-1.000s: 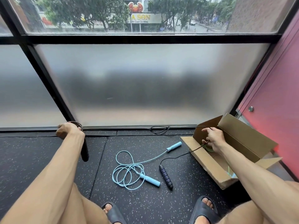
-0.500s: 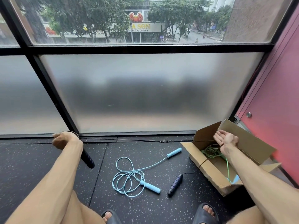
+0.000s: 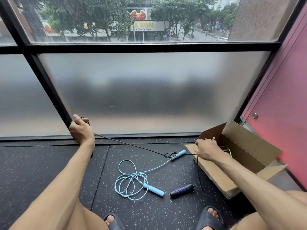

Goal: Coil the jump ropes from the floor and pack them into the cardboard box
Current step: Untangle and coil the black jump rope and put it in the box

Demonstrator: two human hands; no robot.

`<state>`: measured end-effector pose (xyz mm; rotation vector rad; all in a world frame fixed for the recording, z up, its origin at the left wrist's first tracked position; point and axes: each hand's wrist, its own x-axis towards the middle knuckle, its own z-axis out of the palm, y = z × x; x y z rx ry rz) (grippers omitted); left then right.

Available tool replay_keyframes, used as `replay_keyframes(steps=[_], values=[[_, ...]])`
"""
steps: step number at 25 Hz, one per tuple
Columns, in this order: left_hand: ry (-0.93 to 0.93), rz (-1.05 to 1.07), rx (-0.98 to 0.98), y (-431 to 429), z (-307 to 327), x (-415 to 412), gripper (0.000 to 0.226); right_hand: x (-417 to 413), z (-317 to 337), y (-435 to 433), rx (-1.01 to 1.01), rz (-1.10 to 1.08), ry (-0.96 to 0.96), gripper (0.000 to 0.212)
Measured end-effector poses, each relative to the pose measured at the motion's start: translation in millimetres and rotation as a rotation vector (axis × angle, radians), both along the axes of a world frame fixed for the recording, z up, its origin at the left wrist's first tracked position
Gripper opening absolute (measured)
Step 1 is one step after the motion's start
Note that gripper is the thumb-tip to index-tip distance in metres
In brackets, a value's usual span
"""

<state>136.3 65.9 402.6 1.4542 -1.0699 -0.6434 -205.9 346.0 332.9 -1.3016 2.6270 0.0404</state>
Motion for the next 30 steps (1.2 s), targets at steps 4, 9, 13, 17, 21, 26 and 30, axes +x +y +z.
replay_keyframes(steps=[4,9,13,17,21,26,30], values=[[-0.046,-0.165,-0.169,11,7,-21,0.059,28,-11,2,0.300,0.202,0.169,0.040],[-0.098,-0.412,-0.133,29,-5,-43,0.057,42,2,-15,-0.211,0.199,-0.372,0.021],[-0.077,-0.762,-0.009,53,-11,-65,0.056,57,32,-24,-0.552,0.190,-0.551,0.016],[-0.099,-1.038,0.064,74,-19,-82,0.056,64,57,-28,-0.655,0.172,-0.673,0.014],[-0.242,-1.228,-0.014,106,-18,-97,0.051,71,67,-26,-0.698,0.144,-0.772,0.016],[-0.350,-1.259,-0.064,110,-32,-108,0.019,67,67,-27,-0.715,0.107,-0.822,0.018],[-0.370,-1.255,-0.020,109,-44,-115,0.026,62,56,-28,-0.704,0.079,-0.828,0.017]])
